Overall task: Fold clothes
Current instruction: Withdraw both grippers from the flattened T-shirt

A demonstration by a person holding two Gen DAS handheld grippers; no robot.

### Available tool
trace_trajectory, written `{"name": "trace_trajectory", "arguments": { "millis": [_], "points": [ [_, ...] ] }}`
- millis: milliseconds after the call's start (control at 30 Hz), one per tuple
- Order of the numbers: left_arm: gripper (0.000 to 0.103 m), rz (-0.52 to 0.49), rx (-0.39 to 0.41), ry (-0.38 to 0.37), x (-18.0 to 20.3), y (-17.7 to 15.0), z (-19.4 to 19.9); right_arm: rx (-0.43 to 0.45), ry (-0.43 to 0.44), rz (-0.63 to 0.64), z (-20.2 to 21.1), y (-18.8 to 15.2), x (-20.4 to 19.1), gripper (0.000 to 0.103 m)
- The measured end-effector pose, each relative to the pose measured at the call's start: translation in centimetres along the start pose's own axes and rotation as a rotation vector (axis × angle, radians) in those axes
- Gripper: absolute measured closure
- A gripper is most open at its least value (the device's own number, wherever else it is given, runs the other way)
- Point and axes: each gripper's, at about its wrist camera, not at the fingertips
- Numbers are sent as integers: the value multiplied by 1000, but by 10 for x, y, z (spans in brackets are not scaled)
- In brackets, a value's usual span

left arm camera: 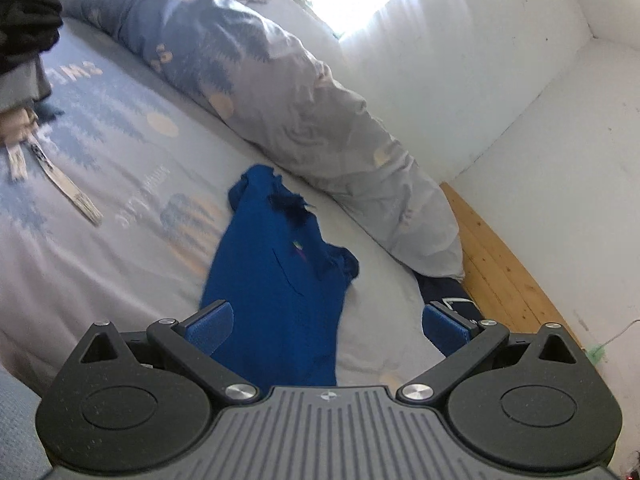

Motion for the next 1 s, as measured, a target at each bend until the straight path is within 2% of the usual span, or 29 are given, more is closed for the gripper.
{"name": "trace_trajectory", "arguments": {
  "millis": [200,300,467,567,633,700,767,867,1000],
  "points": [
    [0,-43,-27,-11,10,2,-8,-49,-106,-43,-35,3,13,48],
    [0,-68,-42,-11,15,3,-12,-53,-85,-69,-38,2,22,48],
    [0,-190,-80,76,51,-7,-36,1,-69,-115,-33,-4,28,48],
    [0,-259,-95,103,77,-2,-66,107,-74,-175,-21,-4,40,45],
    [0,-303,-100,117,96,3,-88,208,-94,-245,-8,-5,52,29],
    [0,-316,-110,126,108,10,-116,310,-134,-339,5,-10,65,22],
    [0,-330,-120,134,120,18,-144,369,-169,-443,13,-16,80,20],
    [0,-349,-136,148,137,29,-185,412,-193,-593,17,-22,104,20],
    [0,-376,-156,167,160,43,-240,459,-173,-647,25,-9,124,20]
  ]
}}
Point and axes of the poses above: each gripper's, at about its wrist camera, not at the fingertips, and z roughly against the way its jaws point, x to its right, y to its top, and after that the axes turned 7 degrees about -x, right-handed
